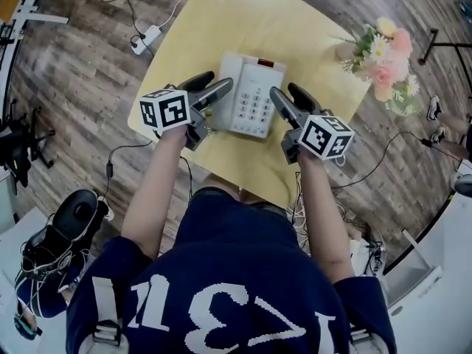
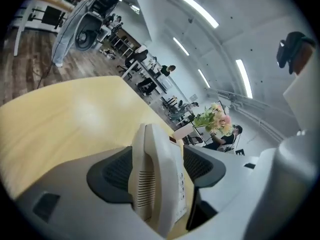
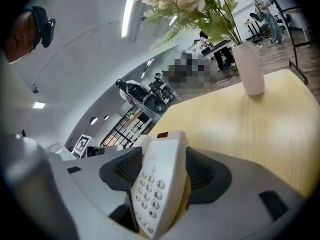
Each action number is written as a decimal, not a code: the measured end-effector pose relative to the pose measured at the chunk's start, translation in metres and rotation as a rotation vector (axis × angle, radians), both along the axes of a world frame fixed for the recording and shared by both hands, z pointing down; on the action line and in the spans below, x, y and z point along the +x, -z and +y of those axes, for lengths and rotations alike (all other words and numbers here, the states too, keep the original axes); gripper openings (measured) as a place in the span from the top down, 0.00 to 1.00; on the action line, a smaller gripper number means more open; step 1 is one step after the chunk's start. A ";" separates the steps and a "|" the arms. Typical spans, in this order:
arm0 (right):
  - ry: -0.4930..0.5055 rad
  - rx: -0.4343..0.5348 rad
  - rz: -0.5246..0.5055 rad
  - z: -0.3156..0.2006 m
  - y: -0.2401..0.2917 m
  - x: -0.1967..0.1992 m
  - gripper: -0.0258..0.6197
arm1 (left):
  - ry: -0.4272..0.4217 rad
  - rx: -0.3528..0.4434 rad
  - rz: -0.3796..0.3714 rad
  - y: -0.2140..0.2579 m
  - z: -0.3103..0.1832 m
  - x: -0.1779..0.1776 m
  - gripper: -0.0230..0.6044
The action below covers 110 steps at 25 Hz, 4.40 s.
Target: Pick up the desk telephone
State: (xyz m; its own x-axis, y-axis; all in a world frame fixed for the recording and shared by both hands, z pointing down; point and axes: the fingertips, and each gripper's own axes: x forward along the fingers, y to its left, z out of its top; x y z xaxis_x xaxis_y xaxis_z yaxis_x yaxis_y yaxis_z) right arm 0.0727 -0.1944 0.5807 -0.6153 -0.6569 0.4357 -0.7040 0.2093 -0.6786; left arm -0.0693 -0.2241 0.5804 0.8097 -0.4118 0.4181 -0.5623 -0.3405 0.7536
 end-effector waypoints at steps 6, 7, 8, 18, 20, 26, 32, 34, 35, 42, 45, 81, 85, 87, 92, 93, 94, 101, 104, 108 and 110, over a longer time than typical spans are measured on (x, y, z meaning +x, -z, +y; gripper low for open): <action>0.039 -0.073 -0.020 0.009 -0.029 -0.008 0.57 | -0.091 -0.128 0.049 -0.020 0.012 0.007 0.47; 0.051 -0.087 -0.032 0.010 -0.032 -0.011 0.57 | -0.104 -0.139 0.057 -0.019 0.012 0.009 0.47; 0.062 -0.101 -0.045 0.011 -0.035 -0.014 0.57 | -0.114 -0.147 0.061 -0.018 0.012 0.011 0.47; 0.021 -0.153 -0.109 0.008 -0.048 -0.012 0.62 | -0.135 -0.145 0.021 -0.024 0.010 0.008 0.47; 0.020 -0.151 -0.112 0.008 -0.047 -0.012 0.63 | -0.112 -0.132 0.019 -0.023 0.010 0.007 0.48; 0.017 -0.038 -0.067 0.008 -0.022 -0.012 0.64 | -0.093 -0.061 0.015 -0.001 0.018 0.007 0.50; 0.044 0.125 -0.023 -0.004 0.034 -0.008 0.64 | -0.076 0.061 0.046 0.051 0.013 0.008 0.51; 0.046 0.182 -0.003 -0.008 0.056 -0.004 0.64 | -0.084 0.114 0.052 0.073 0.010 0.013 0.51; 0.046 0.211 0.007 -0.010 0.068 -0.001 0.64 | -0.088 0.142 0.056 0.084 0.009 0.016 0.51; 0.026 0.443 0.045 -0.013 0.160 0.008 0.64 | -0.108 0.366 0.075 0.173 0.006 0.024 0.51; 0.019 0.514 0.062 -0.009 0.192 0.015 0.64 | -0.128 0.451 0.075 0.205 0.009 0.031 0.51; 0.030 0.845 0.114 0.010 0.350 0.009 0.65 | -0.091 0.822 0.106 0.360 0.035 0.023 0.51; 0.035 0.848 0.116 0.014 0.351 0.011 0.65 | -0.086 0.828 0.099 0.361 0.039 0.025 0.51; 0.034 0.852 0.115 0.017 0.352 0.014 0.65 | -0.084 0.831 0.101 0.362 0.042 0.028 0.51; 0.041 0.865 0.105 0.021 0.358 0.012 0.65 | -0.067 0.851 0.098 0.369 0.048 0.026 0.51; 0.043 0.867 0.104 0.022 0.359 0.011 0.65 | -0.065 0.853 0.096 0.370 0.049 0.024 0.51; 0.044 0.869 0.104 0.023 0.360 0.010 0.65 | -0.063 0.855 0.096 0.371 0.050 0.024 0.51; 0.052 0.878 0.104 0.027 0.361 0.010 0.65 | -0.074 0.879 0.078 0.372 0.055 0.024 0.51; 0.045 0.877 0.104 0.024 0.362 0.007 0.65 | -0.078 0.883 0.075 0.373 0.051 0.022 0.51; 0.043 0.865 0.096 0.015 0.362 0.003 0.65 | -0.077 0.882 0.074 0.375 0.043 0.018 0.51; 0.043 0.859 0.090 0.013 0.363 0.003 0.65 | -0.078 0.882 0.074 0.376 0.040 0.017 0.51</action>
